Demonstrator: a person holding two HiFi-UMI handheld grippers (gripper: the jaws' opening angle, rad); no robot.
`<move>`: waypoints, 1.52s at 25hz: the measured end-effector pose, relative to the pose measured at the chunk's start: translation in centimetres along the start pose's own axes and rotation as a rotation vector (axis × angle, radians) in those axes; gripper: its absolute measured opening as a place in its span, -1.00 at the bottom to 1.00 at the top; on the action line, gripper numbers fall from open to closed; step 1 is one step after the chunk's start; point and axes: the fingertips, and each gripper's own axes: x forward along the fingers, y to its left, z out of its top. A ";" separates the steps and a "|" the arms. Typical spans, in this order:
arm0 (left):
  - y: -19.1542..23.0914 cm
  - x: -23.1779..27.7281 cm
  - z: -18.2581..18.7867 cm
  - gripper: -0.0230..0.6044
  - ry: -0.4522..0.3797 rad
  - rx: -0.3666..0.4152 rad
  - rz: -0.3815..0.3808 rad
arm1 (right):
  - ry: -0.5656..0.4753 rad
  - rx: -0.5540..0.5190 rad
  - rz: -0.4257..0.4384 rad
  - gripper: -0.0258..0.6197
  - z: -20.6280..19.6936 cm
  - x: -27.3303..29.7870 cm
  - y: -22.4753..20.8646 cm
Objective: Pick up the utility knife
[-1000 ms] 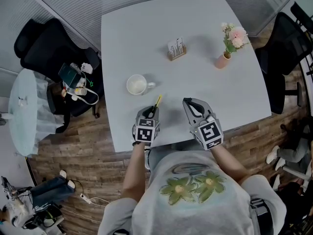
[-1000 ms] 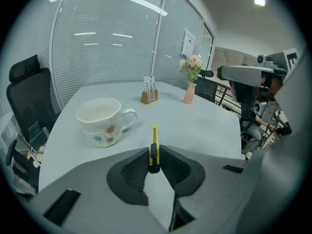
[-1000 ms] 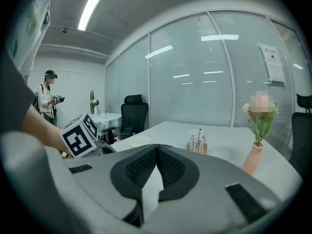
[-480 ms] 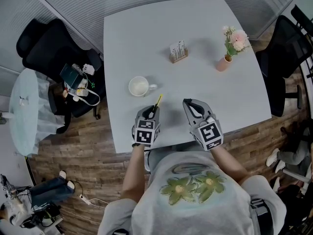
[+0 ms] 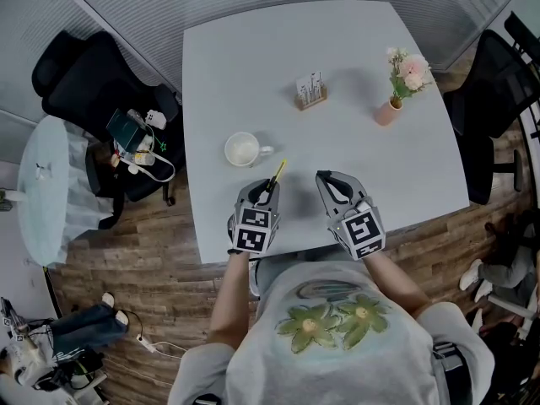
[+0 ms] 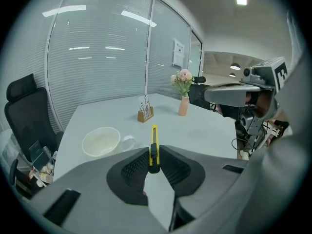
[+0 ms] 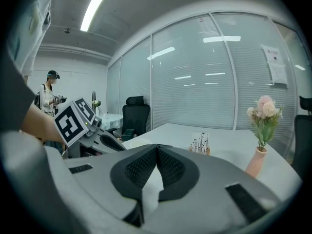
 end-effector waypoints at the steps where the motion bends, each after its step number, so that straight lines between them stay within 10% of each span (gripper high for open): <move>1: -0.1 -0.1 0.3 -0.72 -0.006 0.003 -0.001 | -0.001 0.000 0.000 -0.90 0.0 0.0 0.0; 38: -4.6 -6.3 12.8 -0.72 -0.308 0.136 -0.059 | -0.029 0.006 -0.013 -0.90 0.8 -0.2 -1.4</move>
